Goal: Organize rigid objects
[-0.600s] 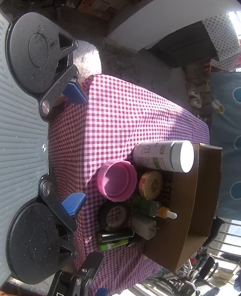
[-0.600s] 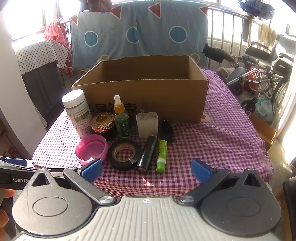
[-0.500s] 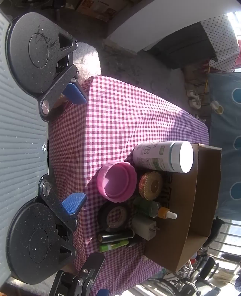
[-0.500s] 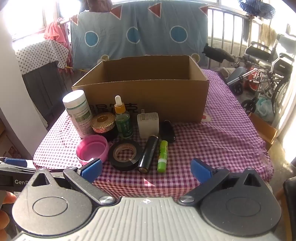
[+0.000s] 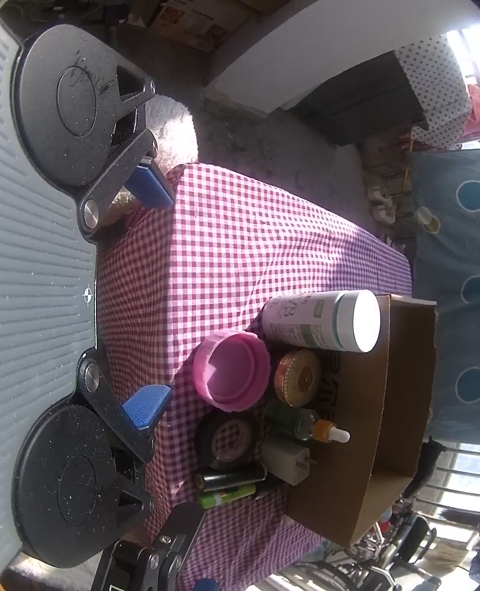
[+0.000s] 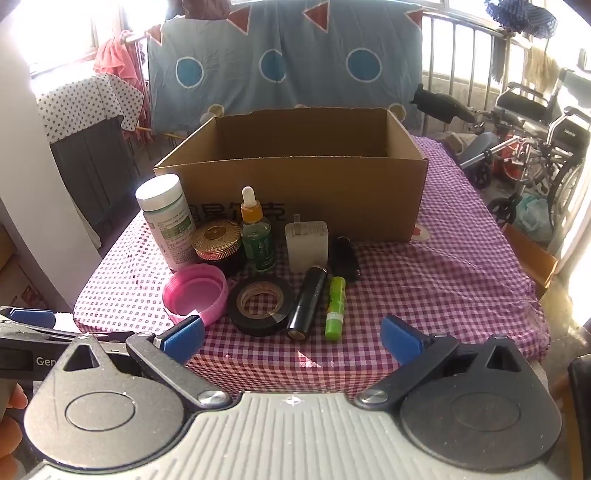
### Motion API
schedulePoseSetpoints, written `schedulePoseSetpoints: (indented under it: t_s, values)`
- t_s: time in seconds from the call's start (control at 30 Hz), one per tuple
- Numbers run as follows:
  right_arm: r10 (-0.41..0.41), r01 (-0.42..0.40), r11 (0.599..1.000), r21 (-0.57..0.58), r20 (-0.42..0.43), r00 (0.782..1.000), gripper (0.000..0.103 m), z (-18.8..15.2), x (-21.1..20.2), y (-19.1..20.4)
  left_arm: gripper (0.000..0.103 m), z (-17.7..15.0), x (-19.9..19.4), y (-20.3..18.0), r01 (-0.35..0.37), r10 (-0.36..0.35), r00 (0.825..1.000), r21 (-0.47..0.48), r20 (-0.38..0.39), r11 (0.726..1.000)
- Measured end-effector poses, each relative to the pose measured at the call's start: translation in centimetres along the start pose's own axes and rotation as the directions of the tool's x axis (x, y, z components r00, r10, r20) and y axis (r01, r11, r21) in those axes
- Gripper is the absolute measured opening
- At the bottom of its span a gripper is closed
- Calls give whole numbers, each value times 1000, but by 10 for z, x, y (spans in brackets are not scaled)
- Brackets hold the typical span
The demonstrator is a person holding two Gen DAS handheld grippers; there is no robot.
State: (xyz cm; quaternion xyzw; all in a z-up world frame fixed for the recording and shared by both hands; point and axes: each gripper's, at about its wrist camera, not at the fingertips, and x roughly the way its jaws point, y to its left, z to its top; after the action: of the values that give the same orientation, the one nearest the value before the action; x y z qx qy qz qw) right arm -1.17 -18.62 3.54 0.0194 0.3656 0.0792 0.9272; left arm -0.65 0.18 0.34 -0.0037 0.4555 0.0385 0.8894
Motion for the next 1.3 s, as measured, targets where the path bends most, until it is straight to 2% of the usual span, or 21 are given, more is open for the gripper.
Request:
schedulePoseSetpoints:
  t_s: [1.3]
  values:
    - [-19,19,1000,4,-11,1000,103,3,0,0,102,-1,4,-1,0,0,1000,2,-11,1000]
